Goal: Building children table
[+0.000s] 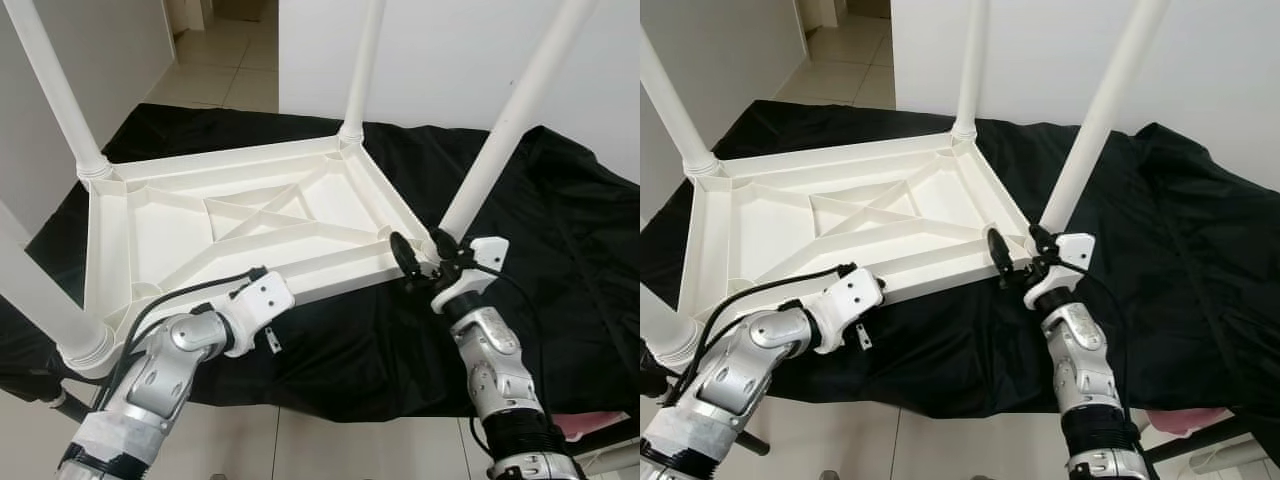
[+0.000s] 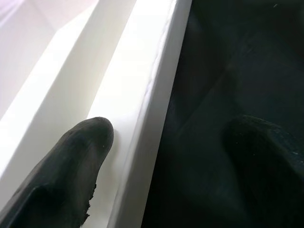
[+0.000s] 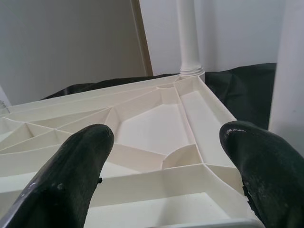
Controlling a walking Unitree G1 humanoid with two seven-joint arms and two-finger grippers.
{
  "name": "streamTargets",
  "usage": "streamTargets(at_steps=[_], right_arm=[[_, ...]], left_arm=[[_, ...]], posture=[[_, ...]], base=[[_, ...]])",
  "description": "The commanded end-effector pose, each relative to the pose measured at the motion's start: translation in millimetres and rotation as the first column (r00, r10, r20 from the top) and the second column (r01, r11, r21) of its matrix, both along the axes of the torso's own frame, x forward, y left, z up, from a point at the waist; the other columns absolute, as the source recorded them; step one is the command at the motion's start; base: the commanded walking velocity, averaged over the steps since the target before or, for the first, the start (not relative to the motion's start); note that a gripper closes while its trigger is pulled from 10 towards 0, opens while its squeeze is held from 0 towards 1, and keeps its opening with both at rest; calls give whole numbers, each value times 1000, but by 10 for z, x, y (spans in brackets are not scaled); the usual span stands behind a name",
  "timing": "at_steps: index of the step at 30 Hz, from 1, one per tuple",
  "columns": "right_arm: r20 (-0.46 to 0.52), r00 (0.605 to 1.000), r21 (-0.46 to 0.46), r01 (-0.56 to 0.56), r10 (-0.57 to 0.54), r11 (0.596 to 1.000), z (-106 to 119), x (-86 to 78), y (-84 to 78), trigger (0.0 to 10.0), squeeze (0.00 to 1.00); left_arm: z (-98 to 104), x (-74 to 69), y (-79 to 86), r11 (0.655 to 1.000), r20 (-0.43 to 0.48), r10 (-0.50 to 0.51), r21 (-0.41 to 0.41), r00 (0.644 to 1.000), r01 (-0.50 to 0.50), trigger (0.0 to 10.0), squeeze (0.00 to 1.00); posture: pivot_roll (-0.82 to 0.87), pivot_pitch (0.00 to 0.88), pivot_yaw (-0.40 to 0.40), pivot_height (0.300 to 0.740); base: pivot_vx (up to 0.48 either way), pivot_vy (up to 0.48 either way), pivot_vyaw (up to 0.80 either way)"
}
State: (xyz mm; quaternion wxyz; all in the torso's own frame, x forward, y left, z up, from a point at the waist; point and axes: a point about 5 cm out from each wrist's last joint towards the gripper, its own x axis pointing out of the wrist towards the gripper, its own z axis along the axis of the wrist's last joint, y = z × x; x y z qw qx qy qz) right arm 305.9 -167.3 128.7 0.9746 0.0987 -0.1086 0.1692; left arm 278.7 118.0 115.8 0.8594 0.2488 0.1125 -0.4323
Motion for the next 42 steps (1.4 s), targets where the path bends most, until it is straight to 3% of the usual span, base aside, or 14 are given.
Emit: streamTargets(at_steps=[1, 3, 4, 6, 7, 14, 18, 22, 28, 38, 42], right_arm=[[3, 1000, -5, -1, 1, 1000, -6, 8, 25, 10000, 0], [4, 1000, -3, -4, 4, 1000, -9, 11, 53, 10000, 0], [5, 1000, 0, -5, 5, 1000, -8, 13, 69, 10000, 0], [6, 1000, 2, -6, 6, 1000, -7, 13, 75, 10000, 0], [7, 1000, 3, -5, 5, 1000, -5, 15, 79, 10000, 0], [11, 1000, 2, 6, -6, 1000, -6, 28, 79, 10000, 0], [10, 1000, -1, 5, -5, 1000, -7, 35, 85, 10000, 0], [13, 1000, -7, 18, -18, 1000, -2, 50, 78, 10000, 0], [13, 999, -4, 32, -32, 999, -6, 52, 63, 10000, 0], [17, 998, -1, 68, -68, 998, -10, 51, 49, 10000, 0], [18, 997, 0, 76, -76, 997, -11, 54, 46, 10000, 0]], left_arm=[[0, 73, 55, 989, 55, 149, -9, 987, -149, 10000, 0], [8, 71, 67, 989, 35, 148, -24, 988, -147, 10000, 0], [1, 75, 75, 988, 19, 149, -29, 989, -149, 4039, 0], [-6, 78, 79, 988, 13, 151, -29, 988, -151, 4039, 0], [-10, 80, 82, 988, 8, 152, -28, 988, -151, 0, 0], [0, 104, 42, 988, 5, 149, -36, 989, -148, 0, 0], [5, 111, -51, 992, 9, 119, -40, 993, -119, 0, 0], [18, 146, -245, 996, 28, 73, -42, 997, -72, 0, 0], [48, 196, -357, 998, 46, 52, -46, 998, -50, 0, 0], [174, 415, -667, 997, 93, 43, -61, 995, -37, 0, 0], [187, 490, -719, 996, 103, 68, -55, 992, -63, 0, 0]], posture=[[1, 0, -35, 740], [0, 0, -26, 740], [0, 0, -26, 740], [0, 0, -26, 740], [-2, 0, -21, 740], [-1, 0, -23, 740], [2, 0, -27, 740], [0, 0, -20, 740], [-5, 0, -13, 740], [-22, 0, 7, 740], [-24, 0, 7, 740]], base=[[0, 0, 0], [0, 0, 0], [0, 0, 0], [0, 0, 0], [0, 0, 0], [0, 0, 0], [0, 0, 0], [0, 0, 0], [0, 0, 0], [0, 0, 0], [0, 0, 0]])
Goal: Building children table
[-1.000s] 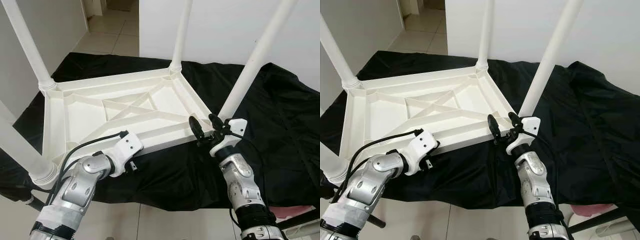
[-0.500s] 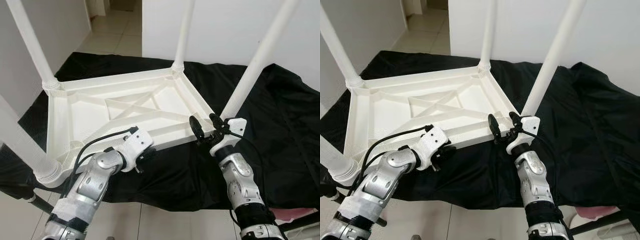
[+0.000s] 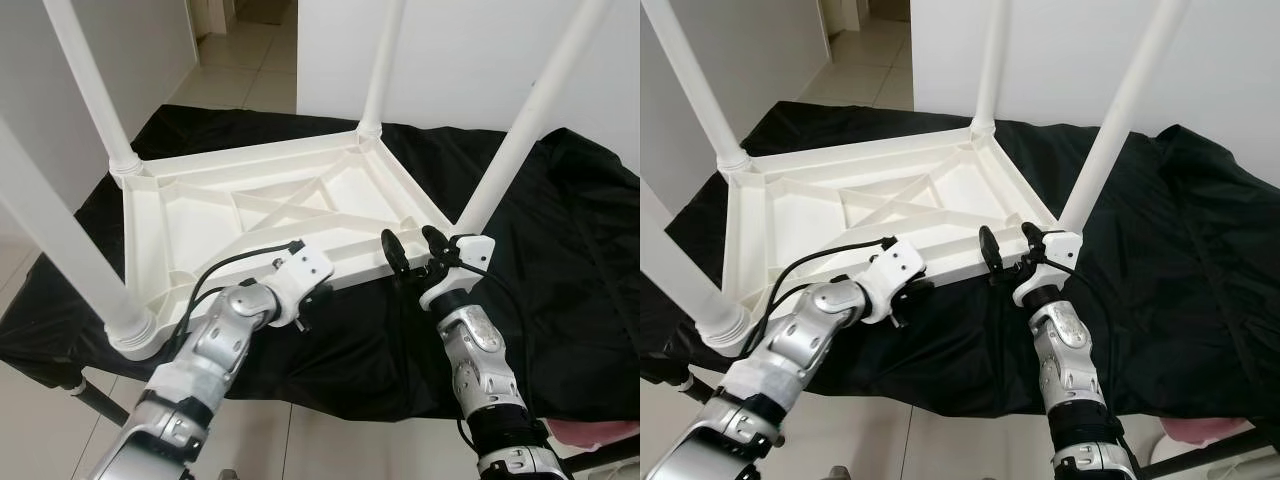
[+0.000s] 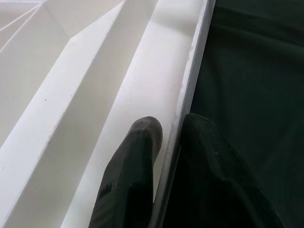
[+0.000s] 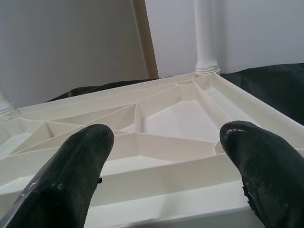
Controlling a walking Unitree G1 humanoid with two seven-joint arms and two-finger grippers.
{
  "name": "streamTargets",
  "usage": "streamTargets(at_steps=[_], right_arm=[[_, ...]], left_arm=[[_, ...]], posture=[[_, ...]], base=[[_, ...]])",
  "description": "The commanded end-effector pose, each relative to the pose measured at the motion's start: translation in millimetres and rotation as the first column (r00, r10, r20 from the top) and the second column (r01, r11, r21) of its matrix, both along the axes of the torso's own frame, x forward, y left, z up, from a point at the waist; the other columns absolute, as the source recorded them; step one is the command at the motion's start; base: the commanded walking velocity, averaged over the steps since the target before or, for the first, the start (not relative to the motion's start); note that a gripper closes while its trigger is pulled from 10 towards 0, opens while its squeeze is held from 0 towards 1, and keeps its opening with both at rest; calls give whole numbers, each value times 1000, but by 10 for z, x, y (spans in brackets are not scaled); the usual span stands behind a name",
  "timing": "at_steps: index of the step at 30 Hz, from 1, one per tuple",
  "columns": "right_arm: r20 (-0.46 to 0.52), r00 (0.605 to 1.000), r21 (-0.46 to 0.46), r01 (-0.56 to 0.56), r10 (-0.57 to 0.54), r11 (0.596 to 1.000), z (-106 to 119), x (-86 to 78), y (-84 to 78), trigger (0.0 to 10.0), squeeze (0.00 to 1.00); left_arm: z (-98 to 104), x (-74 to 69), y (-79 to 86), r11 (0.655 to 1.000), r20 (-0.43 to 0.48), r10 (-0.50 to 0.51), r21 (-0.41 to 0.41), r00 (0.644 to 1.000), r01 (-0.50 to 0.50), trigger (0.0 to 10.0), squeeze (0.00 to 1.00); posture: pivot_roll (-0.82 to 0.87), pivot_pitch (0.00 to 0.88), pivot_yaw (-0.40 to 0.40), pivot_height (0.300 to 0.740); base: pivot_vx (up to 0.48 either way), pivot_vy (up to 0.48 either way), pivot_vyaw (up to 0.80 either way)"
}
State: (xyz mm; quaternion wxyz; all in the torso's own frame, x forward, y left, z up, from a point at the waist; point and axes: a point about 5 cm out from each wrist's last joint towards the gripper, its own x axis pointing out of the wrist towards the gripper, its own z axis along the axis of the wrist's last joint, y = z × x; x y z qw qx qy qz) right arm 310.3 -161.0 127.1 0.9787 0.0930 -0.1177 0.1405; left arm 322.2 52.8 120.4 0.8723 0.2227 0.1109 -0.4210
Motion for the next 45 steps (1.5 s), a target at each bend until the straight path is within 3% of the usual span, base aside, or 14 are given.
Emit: streamTargets(at_steps=[1, 11, 12, 17, 18, 19, 20, 25, 27, 28, 29, 33, 38, 45], right_arm=[[5, 1000, 2, 17, -17, 1000, 5, 10, -18, 10000, 0], [5, 1000, 0, 28, -28, 1000, 7, 8, -25, 10000, 0], [3, 1000, -2, 30, -30, 1000, -3, 2, -20, 10000, 0], [1, 1000, -1, 32, -32, 1000, -10, -3, -14, 10000, 0], [0, 999, -1, 33, -33, 999, -12, -4, -13, 10000, 0], [0, 999, -1, 33, -33, 999, -12, -4, -13, 10000, 0], [-1, 999, 0, 35, -35, 999, -16, -4, -11, 10000, 0], [-5, 999, 3, 35, -35, 999, -28, -5, -3, 10000, 0], [-8, 999, 8, 34, -34, 999, -36, -9, 2, 10000, 0], [-10, 999, 11, 33, -33, 999, -39, -12, 6, 10000, 0], [-12, 999, 14, 31, -30, 999, -45, -15, 14, 10000, 0], [-15, 1000, 15, 24, -23, 1000, -54, -24, 37, 10000, 0], [-25, 999, 10, 41, -41, 999, -87, -43, 34, 10000, 0], [-49, 992, 34, 115, -113, 993, -134, -73, -52, 10000, 0]], left_arm=[[142, 84, -73, 999, 116, 44, 2, 992, -44, 0, 0], [220, 280, -104, 986, 129, 165, -11, 978, -165, 0, 0], [256, 293, -177, 985, 126, 175, -36, 976, -171, 10000, 0], [284, 278, -228, 984, 123, 168, -81, 978, -159, 10000, 0], [296, 269, -227, 982, 116, 169, -109, 979, -157, 10000, 110], [296, 269, -227, 982, 116, 169, -109, 979, -157, 10000, 110], [314, 263, -225, 977, 103, 170, -151, 980, -154, 10000, 1000], [381, 249, -211, 965, 112, 166, -221, 980, -139, 10000, 1000], [466, 236, -188, 958, 176, 176, -257, 968, -128, 10000, 1000], [508, 219, -175, 957, 217, 175, -268, 960, -114, 10000, 584], [541, 194, -153, 956, 255, 177, -273, 951, -105, 10000, 0], [559, 127, -103, 959, 302, 169, -271, 938, -85, 10000, 0], [610, -138, 64, 948, 391, 141, -318, 910, -11, 10000, 0], [528, -240, 226, 954, 359, 157, -296, 920, -47, 10000, 0]], posture=[[-26, 0, 8, 740], [-34, 0, 12, 740], [-34, 0, 13, 740], [-35, 0, 14, 740], [-35, 0, 14, 740], [-35, 0, 14, 740], [-35, 0, 14, 740], [-30, 0, 15, 740], [-23, 0, 12, 740], [-23, 0, 12, 740], [-22, 0, 12, 740], [-18, 0, 9, 740], [2, 0, -4, 740], [21, 0, -26, 740]], base=[[0, 0, 0], [0, 0, 0], [0, 0, 0], [0, 0, 0], [0, 0, 0], [0, 0, 0], [0, 0, 0], [0, 0, 0], [0, 0, 0], [0, 0, 0], [0, 0, 0], [0, 0, 0], [0, 0, 0], [0, 0, 0]])
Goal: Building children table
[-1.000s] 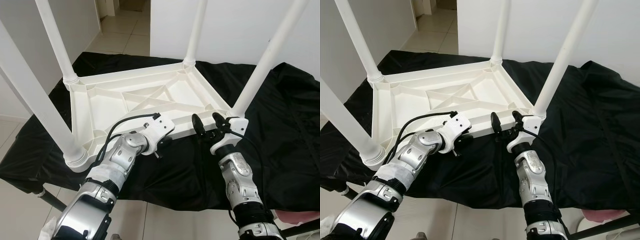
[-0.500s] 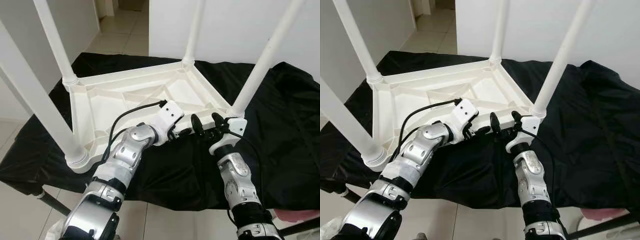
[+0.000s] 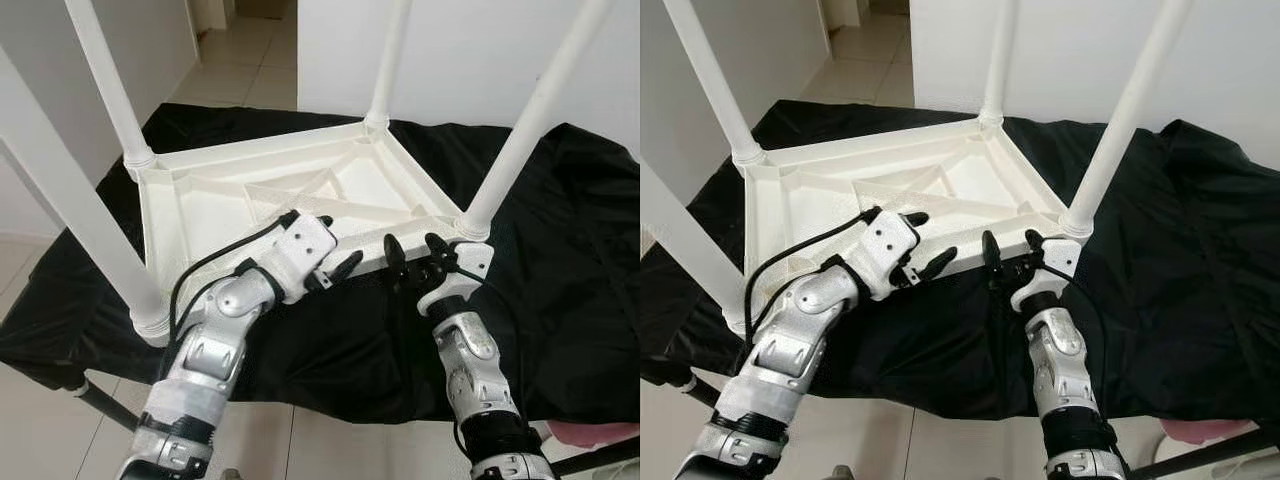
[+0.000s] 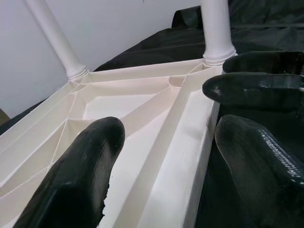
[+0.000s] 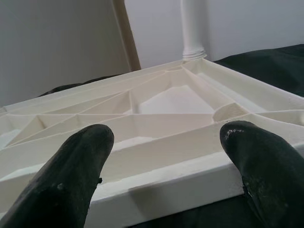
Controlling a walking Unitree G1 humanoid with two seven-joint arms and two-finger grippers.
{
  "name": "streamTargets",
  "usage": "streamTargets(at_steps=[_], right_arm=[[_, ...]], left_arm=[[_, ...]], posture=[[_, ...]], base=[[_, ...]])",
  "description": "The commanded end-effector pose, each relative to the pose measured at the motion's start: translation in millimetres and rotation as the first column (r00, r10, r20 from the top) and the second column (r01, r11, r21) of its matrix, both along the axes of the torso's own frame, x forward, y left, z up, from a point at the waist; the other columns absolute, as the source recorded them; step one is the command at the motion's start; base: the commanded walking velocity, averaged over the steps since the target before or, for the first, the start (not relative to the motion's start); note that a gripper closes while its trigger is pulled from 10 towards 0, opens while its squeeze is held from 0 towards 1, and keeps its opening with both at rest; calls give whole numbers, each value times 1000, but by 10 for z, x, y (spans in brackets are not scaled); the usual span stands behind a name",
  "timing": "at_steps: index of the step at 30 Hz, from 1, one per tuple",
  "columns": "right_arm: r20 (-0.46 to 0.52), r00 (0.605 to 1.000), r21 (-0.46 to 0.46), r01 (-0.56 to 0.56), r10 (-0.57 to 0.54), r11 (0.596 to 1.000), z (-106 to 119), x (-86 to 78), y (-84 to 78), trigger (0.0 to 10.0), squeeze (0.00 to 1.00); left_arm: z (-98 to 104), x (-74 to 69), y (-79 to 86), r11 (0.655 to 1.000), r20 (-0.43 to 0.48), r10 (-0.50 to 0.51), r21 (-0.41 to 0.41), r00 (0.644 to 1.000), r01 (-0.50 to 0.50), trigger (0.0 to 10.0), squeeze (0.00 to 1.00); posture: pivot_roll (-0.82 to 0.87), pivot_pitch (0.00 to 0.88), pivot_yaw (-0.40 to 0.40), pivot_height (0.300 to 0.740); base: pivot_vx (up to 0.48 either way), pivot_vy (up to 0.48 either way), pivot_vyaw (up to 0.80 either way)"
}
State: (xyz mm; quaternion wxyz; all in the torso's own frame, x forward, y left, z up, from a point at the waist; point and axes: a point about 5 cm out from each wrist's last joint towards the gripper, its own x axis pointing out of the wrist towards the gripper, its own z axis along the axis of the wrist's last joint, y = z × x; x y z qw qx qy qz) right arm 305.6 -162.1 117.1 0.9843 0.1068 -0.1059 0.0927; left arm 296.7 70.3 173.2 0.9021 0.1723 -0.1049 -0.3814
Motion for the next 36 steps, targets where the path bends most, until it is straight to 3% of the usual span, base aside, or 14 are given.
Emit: streamTargets(at_steps=[1, 3, 5, 7, 10, 13, 24, 29, 36], right_arm=[[-10, 1000, 3, 24, -24, 1000, -34, -26, -41, 10000, 0], [-29, 998, -7, 59, -59, 998, -66, -27, -70, 10000, 0], [-95, 981, -49, 164, -168, 985, -161, -2, -152, 10000, 0], [-95, 981, -49, 164, -168, 985, -161, -2, -152, 10000, 0], [-165, 928, -109, 319, -333, 942, -269, 27, -289, 10000, 0], [-194, 904, -128, 362, -381, 924, -308, 40, -325, 10000, 0], [-234, 881, -127, 392, -411, 911, -328, 103, -333, 10000, 0], [-259, 864, -153, 405, -432, 902, -244, 284, -395, 10000, 0], [-252, 866, -181, 397, -432, 900, -167, 377, -411, 10000, 0]], left_arm=[[0, 15, 52, 995, 14, 95, -30, 995, -95, 10000, 0], [6, -45, 107, 996, 12, 76, -52, 997, -76, 10000, 0], [-59, -141, 281, 995, -8, 84, -46, 996, -84, 10000, 0], [-59, -141, 281, 995, -8, 84, -46, 996, -84, 10000, 0], [-160, -201, 438, 993, -45, 117, -12, 992, -118, 10000, 0], [-224, -209, 484, 991, -74, 137, 13, 988, -137, 10000, 0], [-394, -235, 539, 982, -153, 167, 109, 974, -151, 10000, 0], [-525, -270, 530, 973, -205, 134, 211, 969, -90, 10000, 0], [-600, -293, 501, 964, -240, 123, 259, 963, -59, 10000, 0]], posture=[[21, 0, -26, 740], [28, 0, -35, 740], [35, 0, -47, 740], [35, 0, -47, 740], [51, 0, -59, 740], [53, 0, -60, 740], [52, 0, -51, 740], [47, 0, -42, 740], [52, 0, -44, 740]], base=[[0, 0, 0], [0, 0, 0], [0, 0, 0], [0, 0, 0], [0, 0, 0], [0, 0, 0], [0, 0, 0], [0, 0, 0], [0, 0, 0]])
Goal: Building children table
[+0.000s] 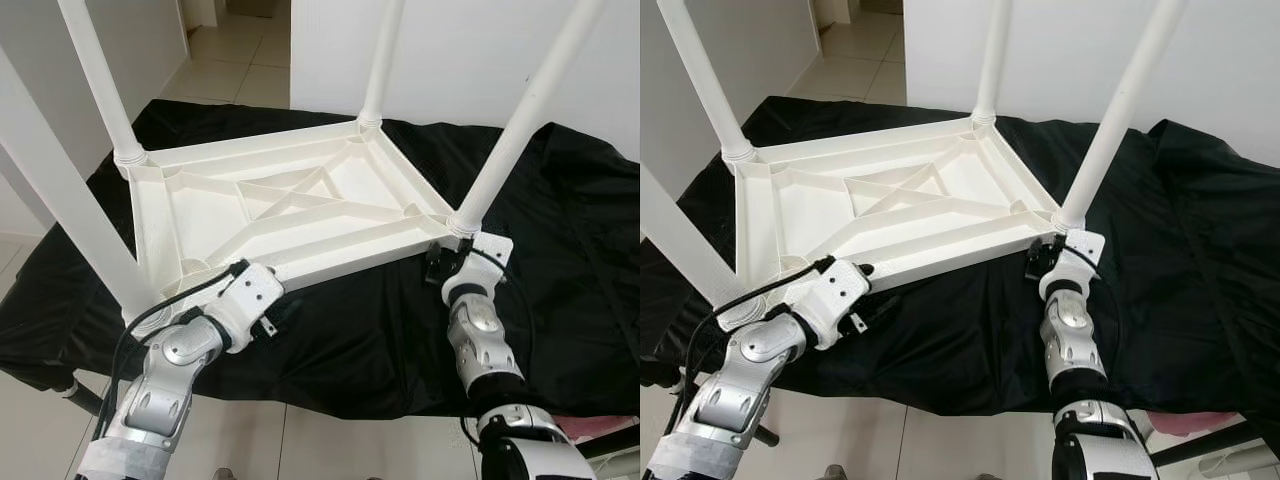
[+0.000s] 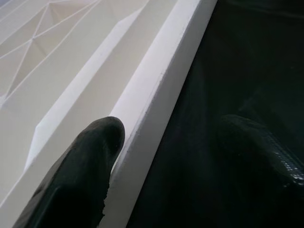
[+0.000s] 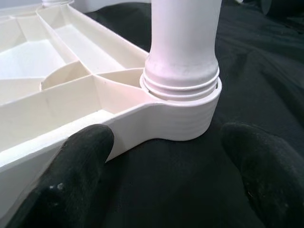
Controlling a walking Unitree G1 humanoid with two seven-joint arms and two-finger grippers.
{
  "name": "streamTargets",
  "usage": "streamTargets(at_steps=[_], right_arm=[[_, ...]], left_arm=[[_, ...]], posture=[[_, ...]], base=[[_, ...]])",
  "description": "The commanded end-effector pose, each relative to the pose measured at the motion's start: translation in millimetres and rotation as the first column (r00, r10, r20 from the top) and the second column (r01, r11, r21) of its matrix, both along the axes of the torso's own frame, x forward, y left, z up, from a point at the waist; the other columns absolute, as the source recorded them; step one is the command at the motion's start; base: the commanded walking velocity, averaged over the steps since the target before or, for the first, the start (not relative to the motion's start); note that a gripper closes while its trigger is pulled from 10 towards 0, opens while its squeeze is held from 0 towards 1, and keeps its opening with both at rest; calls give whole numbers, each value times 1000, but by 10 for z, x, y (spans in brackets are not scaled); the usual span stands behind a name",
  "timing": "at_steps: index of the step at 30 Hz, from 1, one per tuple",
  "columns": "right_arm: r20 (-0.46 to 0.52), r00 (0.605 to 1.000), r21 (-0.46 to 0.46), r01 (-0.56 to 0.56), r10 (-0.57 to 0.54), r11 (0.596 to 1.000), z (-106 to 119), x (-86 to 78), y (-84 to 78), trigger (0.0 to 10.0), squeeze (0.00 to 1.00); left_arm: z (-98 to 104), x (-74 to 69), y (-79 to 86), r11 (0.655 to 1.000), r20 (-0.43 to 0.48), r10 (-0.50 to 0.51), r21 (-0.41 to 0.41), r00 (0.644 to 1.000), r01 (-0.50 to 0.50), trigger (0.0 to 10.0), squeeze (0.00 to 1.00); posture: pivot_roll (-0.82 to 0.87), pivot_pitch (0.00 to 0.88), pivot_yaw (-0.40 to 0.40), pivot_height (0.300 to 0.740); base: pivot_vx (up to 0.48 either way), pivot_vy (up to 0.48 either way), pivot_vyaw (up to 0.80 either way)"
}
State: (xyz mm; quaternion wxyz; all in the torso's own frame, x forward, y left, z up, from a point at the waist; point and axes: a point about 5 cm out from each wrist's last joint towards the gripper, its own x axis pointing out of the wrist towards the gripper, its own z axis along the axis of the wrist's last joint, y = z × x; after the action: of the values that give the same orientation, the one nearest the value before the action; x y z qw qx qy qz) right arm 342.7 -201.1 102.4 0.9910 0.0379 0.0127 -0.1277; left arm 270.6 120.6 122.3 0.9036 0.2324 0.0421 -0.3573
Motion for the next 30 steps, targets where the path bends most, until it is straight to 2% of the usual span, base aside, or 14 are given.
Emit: streamTargets(at_steps=[1, 6, 12, 15, 16, 18, 20, 23, 24, 26, 27, 28, 29, 30], right_arm=[[-22, 1000, -7, 6, -6, 1000, -20, 7, -21, 10000, 0], [0, 1000, -28, 4, -4, 1000, 28, 40, -14, 10000, 0], [-5, 1000, -61, -4, 4, 998, -32, 2, -15, 10000, 0], [-7, 1000, -64, -5, 4, 998, -37, 1, -16, 10000, 0], [-10, 1000, -67, -3, 2, 998, -47, -3, -26, 10000, 0], [-10, 1000, -68, -3, 2, 998, -50, -3, -28, 10000, 0], [-15, 1000, -68, 5, -6, 998, -62, -7, -48, 10000, 0], [-17, 1000, -67, 8, -10, 998, -69, -10, -58, 10000, 0], [-20, 1000, -67, 11, -12, 998, -75, -12, -65, 10000, 0], [-21, 1000, -67, 12, -13, 998, -78, -13, -69, 10000, 0], [-21, 1000, -69, 12, -14, 998, -76, -7, -74, 10000, 0], [-21, 1000, -69, 12, -14, 998, -76, -7, -74, 10000, 0], [-21, 1000, -71, 14, -16, 997, -67, 7, -83, 10000, 0], [-22, 1000, -73, 16, -18, 997, -64, 15, -90, 10000, 0]], left_arm=[[-91, -32, -2, 999, -49, -12, 32, 999, 14, 10000, 0], [-85, -78, -26, 1000, -54, -17, 10, 998, 17, 10000, 0], [138, -279, 77, 987, 3, -156, -34, 988, 156, 10000, 0], [171, -338, 123, 982, -34, -186, -46, 982, 184, 10000, 0], [233, -449, 248, 975, -118, -221, -43, 968, 217, 10000, 0], [248, -476, 276, 974, -139, -228, -41, 964, 224, 10000, 0], [323, -540, 456, 978, -179, -210, -17, 961, 210, 10000, 0], [352, -583, 566, 980, -205, -193, 4, 960, 198, 10000, 0], [371, -634, 686, 983, -241, -173, 23, 955, 184, 10000, 0], [378, -667, 753, 984, -264, -162, 34, 951, 176, 10000, 0], [383, -726, 885, 987, -299, -127, 55, 946, 150, 10000, 0], [383, -726, 885, 987, -299, -127, 55, 946, 150, 10000, 0], [411, -794, 1058, 991, -328, -75, 77, 942, 106, 10000, 0], [428, -815, 1111, 991, -335, -53, 95, 941, 90, 10000, 0]], posture=[[52, 0, -44, 740], [60, 0, -47, 740], [72, 0, -52, 740], [76, 0, -52, 740], [83, 0, -54, 740], [83, 0, -54, 740], [93, 0, -57, 740], [106, 0, -64, 740], [109, 0, -66, 740], [114, 0, -68, 740], [118, 0, -69, 740], [118, 0, -69, 740], [121, 0, -70, 740], [129, 0, -74, 740]], base=[[0, 0, 0], [0, 0, 0], [0, 0, 0], [0, 0, 0], [0, 0, 0], [0, 0, 0], [0, 0, 0], [0, 0, 0], [0, 0, 0], [0, 0, 0], [0, 0, 0], [0, 0, 0], [0, 0, 0], [0, 0, 0]])
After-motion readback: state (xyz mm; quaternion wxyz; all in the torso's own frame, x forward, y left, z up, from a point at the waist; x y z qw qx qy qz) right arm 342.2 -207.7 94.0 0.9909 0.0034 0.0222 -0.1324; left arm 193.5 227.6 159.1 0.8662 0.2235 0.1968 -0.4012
